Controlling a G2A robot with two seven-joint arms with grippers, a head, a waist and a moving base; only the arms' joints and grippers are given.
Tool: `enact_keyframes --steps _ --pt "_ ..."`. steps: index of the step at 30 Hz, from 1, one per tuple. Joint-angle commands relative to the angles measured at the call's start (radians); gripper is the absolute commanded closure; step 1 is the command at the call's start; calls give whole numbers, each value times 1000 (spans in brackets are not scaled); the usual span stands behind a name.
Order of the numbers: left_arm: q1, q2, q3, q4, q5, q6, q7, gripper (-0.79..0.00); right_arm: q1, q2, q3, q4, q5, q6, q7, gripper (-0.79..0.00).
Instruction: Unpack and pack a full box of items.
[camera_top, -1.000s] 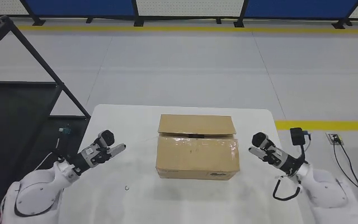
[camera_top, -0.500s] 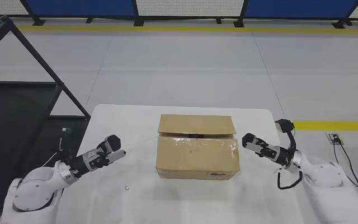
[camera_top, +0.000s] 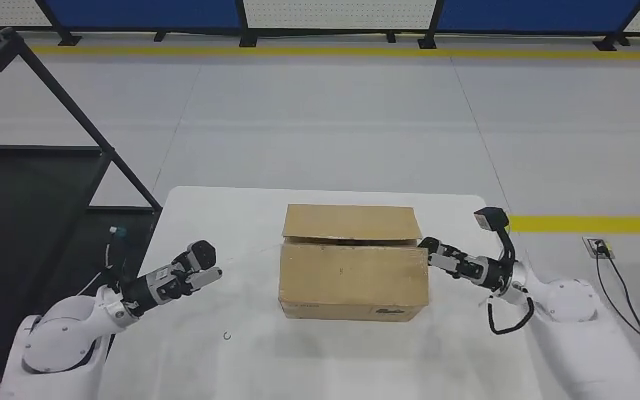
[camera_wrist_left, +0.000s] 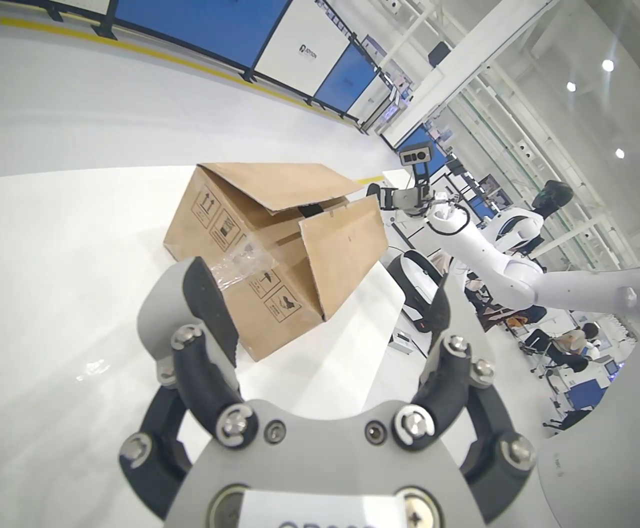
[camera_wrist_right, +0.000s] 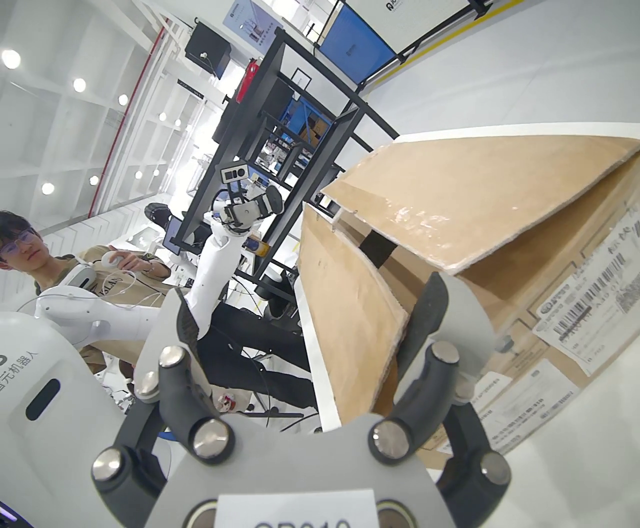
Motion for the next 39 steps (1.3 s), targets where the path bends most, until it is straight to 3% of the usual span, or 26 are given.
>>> enact_keyframes --steps 1,11,18,25,32,39 --pt "-5 4 6 4 -4 0 -5 -785 -18 10 6 -29 20 -2 -2 -785" --pt "-19 21 69 -13 -52 -31 -56 -785 -173 88 41 -268 109 -1 -1 -785" --pt "-10 48 152 -68 -89 -36 -51 -785 -264 163 23 -377 68 -44 -43 -785" --pt "-15 105 260 -141 -118 -16 -72 -785 -289 244 -78 -369 -62 -154 -153 -785" --pt "-49 173 407 -160 -112 5 -92 -785 -240 317 -231 -295 -131 -289 -289 -785" --pt "-129 233 579 -120 -191 16 -104 -785 -165 362 -345 -270 -82 -294 -294 -785"
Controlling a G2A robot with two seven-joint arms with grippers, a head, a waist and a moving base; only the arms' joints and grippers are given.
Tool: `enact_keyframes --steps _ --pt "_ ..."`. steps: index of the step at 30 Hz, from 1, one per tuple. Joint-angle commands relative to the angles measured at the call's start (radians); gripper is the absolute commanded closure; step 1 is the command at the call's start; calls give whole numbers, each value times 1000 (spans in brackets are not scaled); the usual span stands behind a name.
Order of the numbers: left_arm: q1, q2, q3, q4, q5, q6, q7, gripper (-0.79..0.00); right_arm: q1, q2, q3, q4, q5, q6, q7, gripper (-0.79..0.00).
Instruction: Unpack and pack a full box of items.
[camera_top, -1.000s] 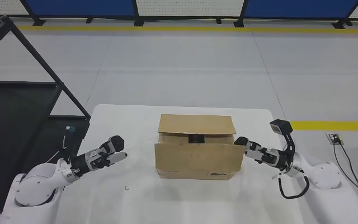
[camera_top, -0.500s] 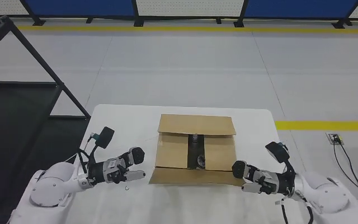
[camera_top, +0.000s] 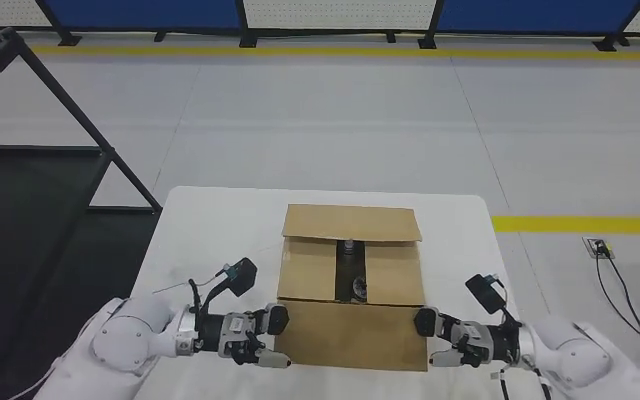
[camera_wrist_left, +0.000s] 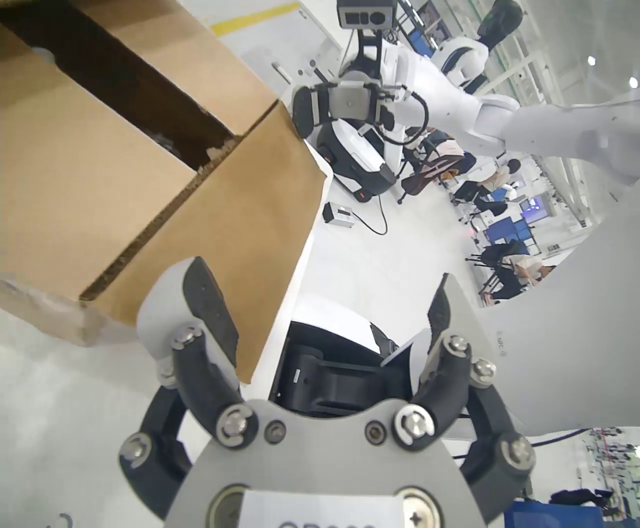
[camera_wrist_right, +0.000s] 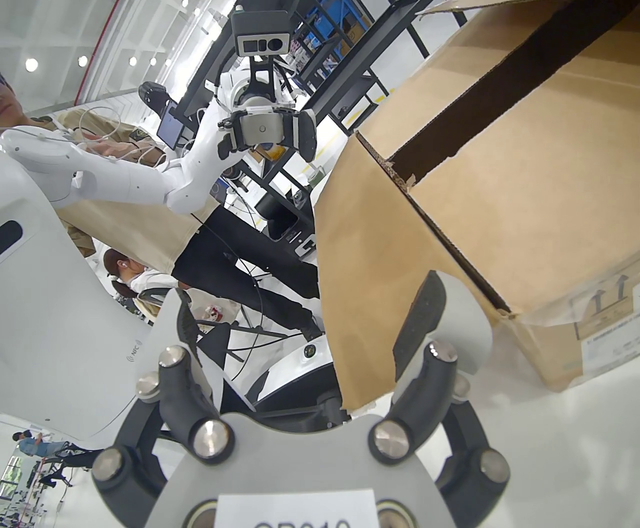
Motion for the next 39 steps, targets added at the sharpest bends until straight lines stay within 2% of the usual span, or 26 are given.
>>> enact_keyframes --steps 1,5,12,16,20,24,36,39 --pt "-28 17 51 13 -40 13 -12 -785 15 10 -25 -1 8 0 0 -785" --pt "-74 42 119 36 -57 25 -25 -785 41 28 -67 -10 16 0 0 -785" --pt "-74 42 119 36 -57 25 -25 -785 84 44 -122 -21 42 0 0 -785" --pt "-68 41 118 32 -49 34 -5 -785 107 47 -141 -19 109 0 0 -785" --pt "-51 40 116 22 -19 41 29 -785 140 44 -175 3 194 0 0 -785" --pt "-43 38 119 23 -5 45 39 -785 191 27 -208 62 378 33 33 -785" --pt "-43 36 120 24 11 51 54 -785 197 25 -210 68 386 38 37 -785" --pt "-43 36 120 24 11 51 54 -785 195 14 -205 50 415 111 -38 -785"
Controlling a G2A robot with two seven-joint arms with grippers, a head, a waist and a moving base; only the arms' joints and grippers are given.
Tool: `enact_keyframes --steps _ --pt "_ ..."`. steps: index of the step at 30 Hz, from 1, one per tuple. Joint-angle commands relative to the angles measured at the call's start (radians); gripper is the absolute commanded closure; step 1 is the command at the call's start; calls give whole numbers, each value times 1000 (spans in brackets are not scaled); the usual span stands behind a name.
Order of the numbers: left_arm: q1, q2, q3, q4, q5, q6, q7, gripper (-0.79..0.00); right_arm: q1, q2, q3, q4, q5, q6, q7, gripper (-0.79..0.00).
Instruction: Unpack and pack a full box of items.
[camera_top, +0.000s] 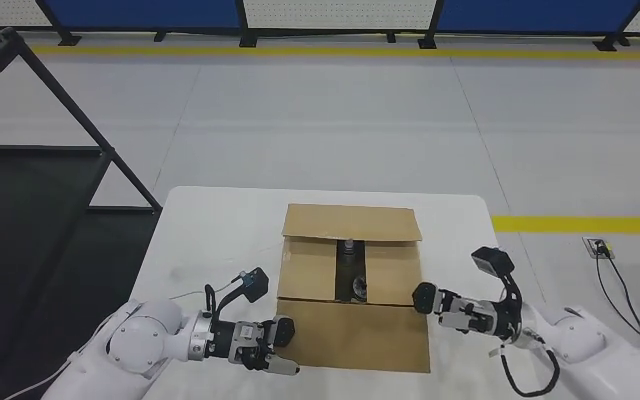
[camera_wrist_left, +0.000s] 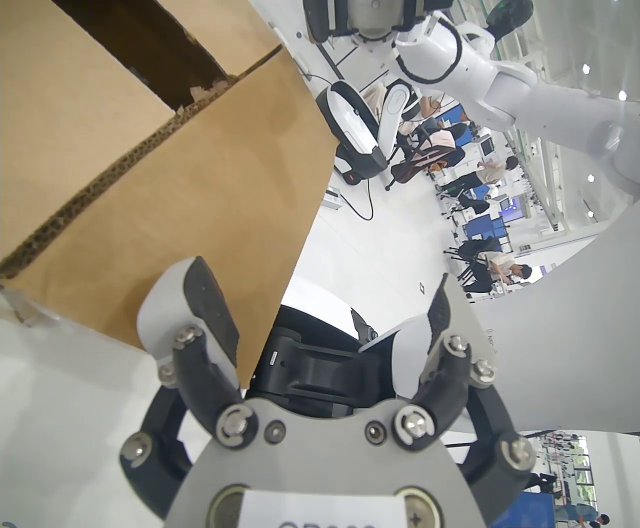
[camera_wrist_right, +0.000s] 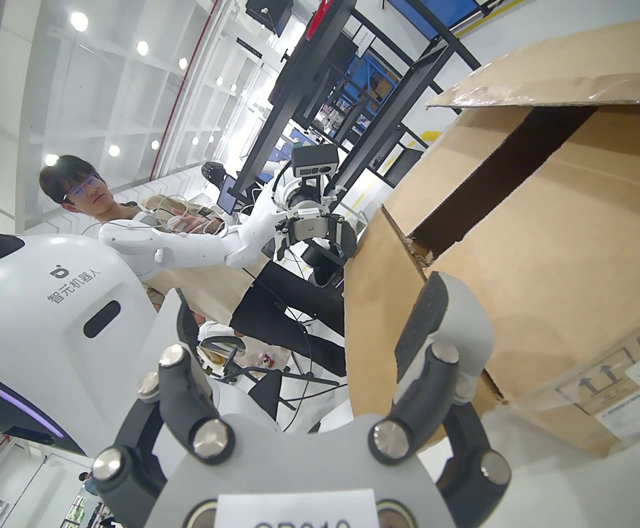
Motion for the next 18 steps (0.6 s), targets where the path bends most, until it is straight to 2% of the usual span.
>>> enact_keyframes --steps 1,6,9,13,18 --pt "0 0 0 0 0 0 0 -785 6 -12 0 -9 23 70 -62 -785" --pt "0 0 0 0 0 0 0 -785 46 -49 -16 9 60 237 -148 -785" --pt "0 0 0 0 0 0 0 -785 70 -70 -29 21 80 315 -143 -785" --pt "0 0 0 0 0 0 0 -785 92 -94 -36 59 100 377 -123 -785" --pt "0 0 0 0 0 0 0 -785 113 -128 -40 97 113 405 -177 -785"
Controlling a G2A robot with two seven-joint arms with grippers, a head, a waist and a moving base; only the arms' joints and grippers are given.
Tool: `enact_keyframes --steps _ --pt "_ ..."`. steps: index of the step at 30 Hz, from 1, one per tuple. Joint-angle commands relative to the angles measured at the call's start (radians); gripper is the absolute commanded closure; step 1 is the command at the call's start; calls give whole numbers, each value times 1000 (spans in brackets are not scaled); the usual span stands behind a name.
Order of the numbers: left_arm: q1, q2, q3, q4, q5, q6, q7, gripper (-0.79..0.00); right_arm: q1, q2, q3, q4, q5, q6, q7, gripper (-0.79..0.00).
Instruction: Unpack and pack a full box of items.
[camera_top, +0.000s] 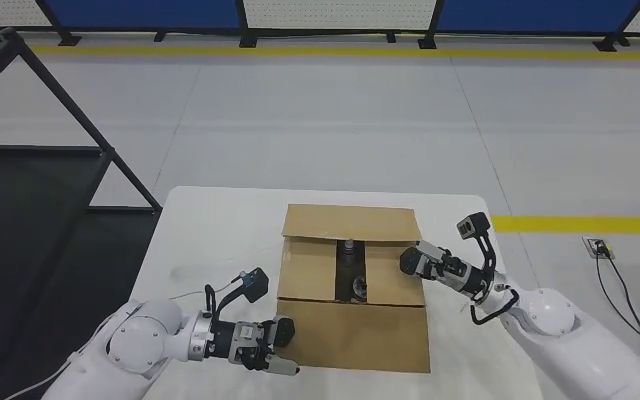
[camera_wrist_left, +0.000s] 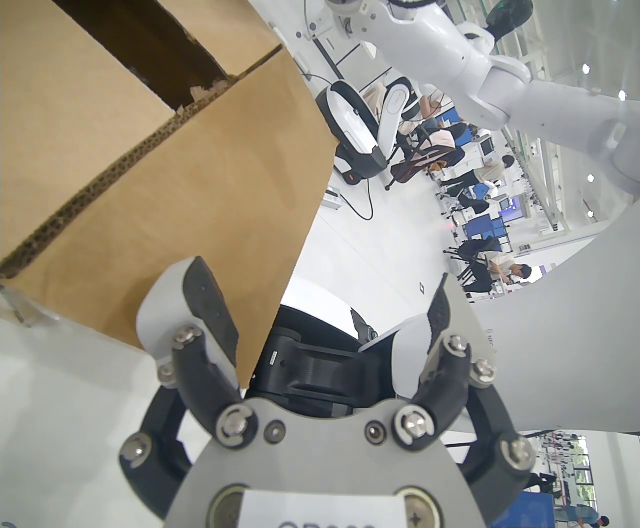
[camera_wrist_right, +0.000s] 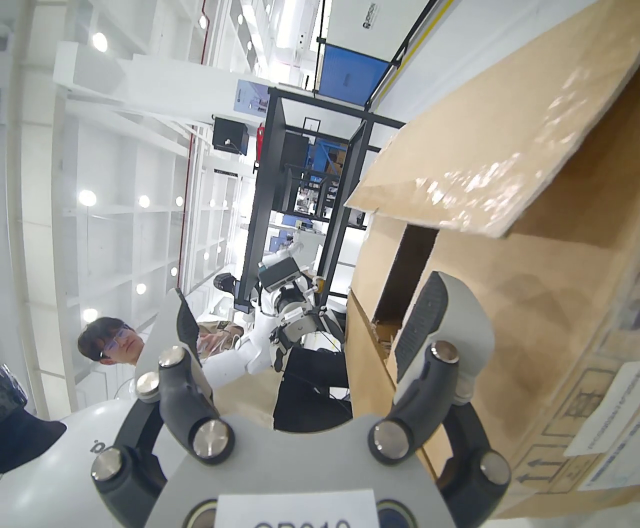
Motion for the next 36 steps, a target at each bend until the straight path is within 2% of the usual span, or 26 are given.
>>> enact_keyframes --steps 1,13,19,34,36 --pt "0 0 0 0 0 0 0 -785 4 -14 -4 11 5 -2 -20 -785" --pt "0 0 0 0 0 0 0 -785 44 -95 -8 75 83 -42 -29 -785" --pt "0 0 0 0 0 0 0 -785 101 -140 -23 121 64 -6 -31 -785" --pt "0 0 0 0 0 0 0 -785 105 -142 -25 123 57 -4 -30 -785" --pt "0 0 0 0 0 0 0 -785 99 -149 -22 109 87 33 -71 -785"
